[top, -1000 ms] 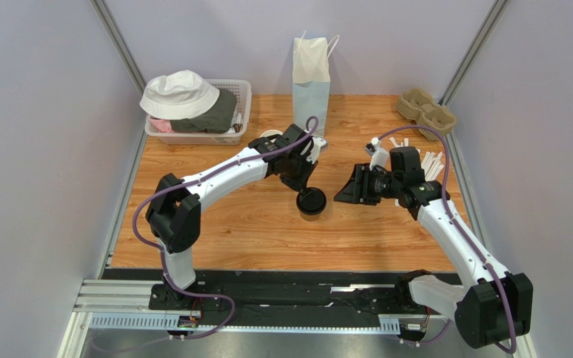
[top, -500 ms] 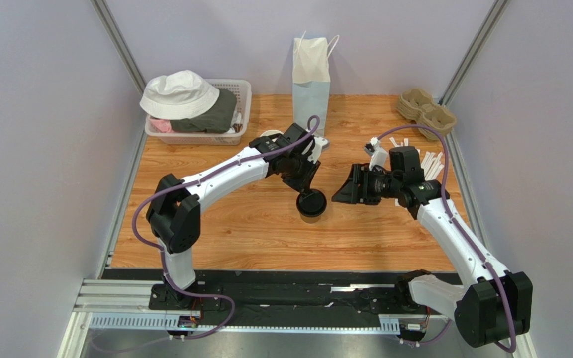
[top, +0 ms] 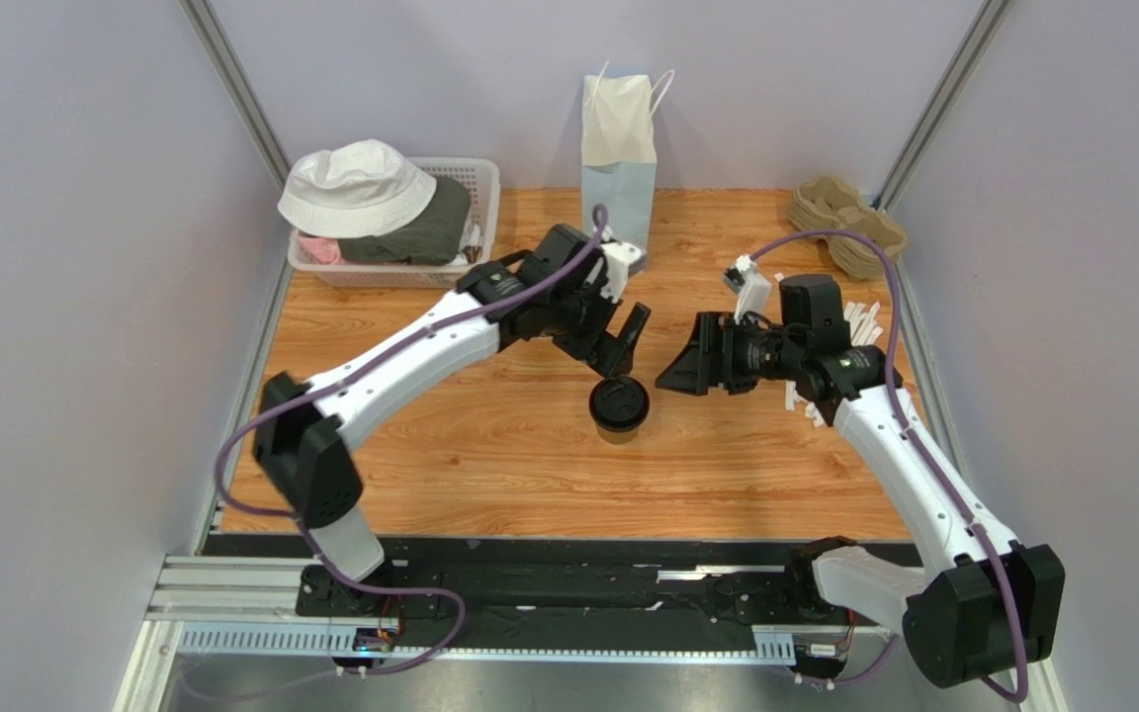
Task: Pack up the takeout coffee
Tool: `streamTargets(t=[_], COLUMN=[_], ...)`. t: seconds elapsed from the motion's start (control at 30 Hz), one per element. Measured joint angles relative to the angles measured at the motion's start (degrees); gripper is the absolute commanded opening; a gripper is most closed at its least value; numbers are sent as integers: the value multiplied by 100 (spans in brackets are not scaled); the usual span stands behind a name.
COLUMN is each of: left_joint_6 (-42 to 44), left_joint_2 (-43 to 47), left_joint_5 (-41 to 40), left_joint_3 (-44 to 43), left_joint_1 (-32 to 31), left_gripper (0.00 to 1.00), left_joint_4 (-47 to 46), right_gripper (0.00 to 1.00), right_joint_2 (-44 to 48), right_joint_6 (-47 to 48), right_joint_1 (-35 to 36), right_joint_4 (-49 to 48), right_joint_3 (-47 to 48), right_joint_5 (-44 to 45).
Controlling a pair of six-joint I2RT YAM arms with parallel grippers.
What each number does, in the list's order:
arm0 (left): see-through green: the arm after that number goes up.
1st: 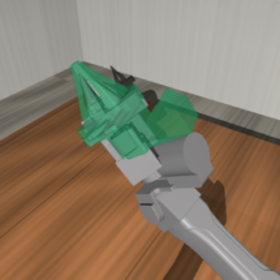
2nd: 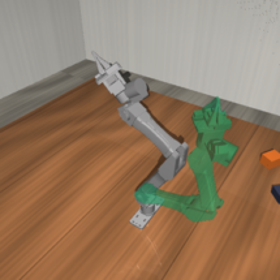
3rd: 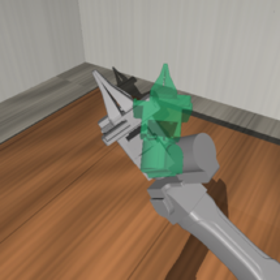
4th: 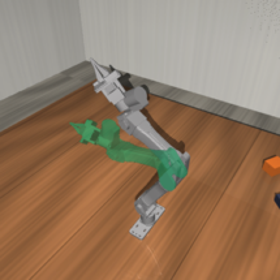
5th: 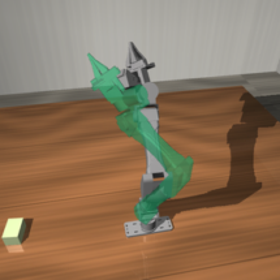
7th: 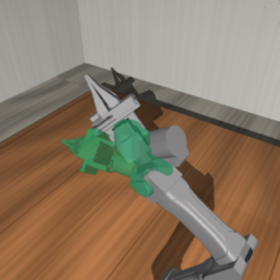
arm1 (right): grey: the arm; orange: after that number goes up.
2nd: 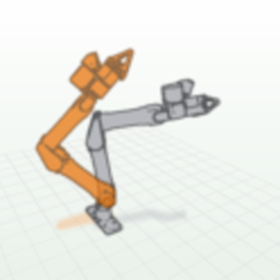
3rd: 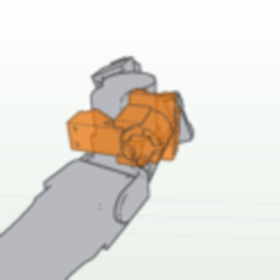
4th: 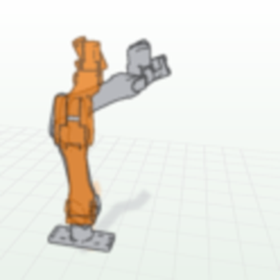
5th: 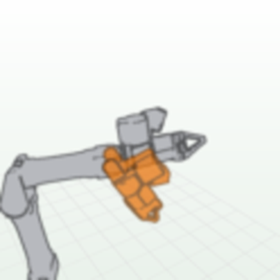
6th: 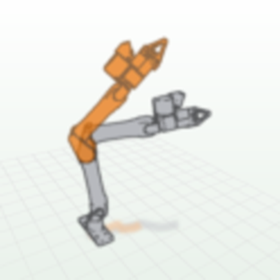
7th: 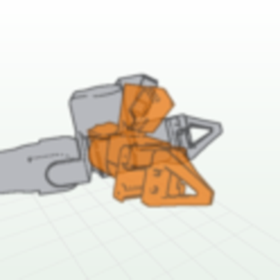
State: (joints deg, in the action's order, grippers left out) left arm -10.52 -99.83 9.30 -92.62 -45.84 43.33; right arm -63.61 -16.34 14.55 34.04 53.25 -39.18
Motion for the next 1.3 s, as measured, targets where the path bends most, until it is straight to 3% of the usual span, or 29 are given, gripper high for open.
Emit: streamTargets(t=[0.1,0.27,0.4,0.57,0.67,0.87,1.03,1.3], left_joint_6=[26,63,83,-122,-492,-1187,-1764,-2546], left_joint_2=[1036,3060,3797,3657,3510,3152,2498,2221], left_joint_5=[66,70,177,841,1506,2605,3274,3622], left_joint_3=[466,1187,1515,1613,2192,3220,3324,3624], left_joint_1=[103,289,348,520,820,1266,1467,1521], left_gripper=[99,99,99,99,96,85,82,76], left_joint_4=[-332,-1141,-1521,-1526,-1755,-2208,-2907,-3687], right_gripper=[100,100,100,100,100,100,99,83], right_joint_2=[0,20,142,-339,-822,-1427,-1775,-2420], right_joint_6=[236,684,715,511,275,-280,-343,22], right_joint_1=[0,0,0,184,509,857,839,820], right_joint_4=[79,20,-367,-566,-605,-684,-494,83], right_joint_3=[385,1128,1287,1279,1231,1121,1115,1290], right_joint_5=[-48,-407,-610,-1449,-1698,-1716,-1534,-1746])
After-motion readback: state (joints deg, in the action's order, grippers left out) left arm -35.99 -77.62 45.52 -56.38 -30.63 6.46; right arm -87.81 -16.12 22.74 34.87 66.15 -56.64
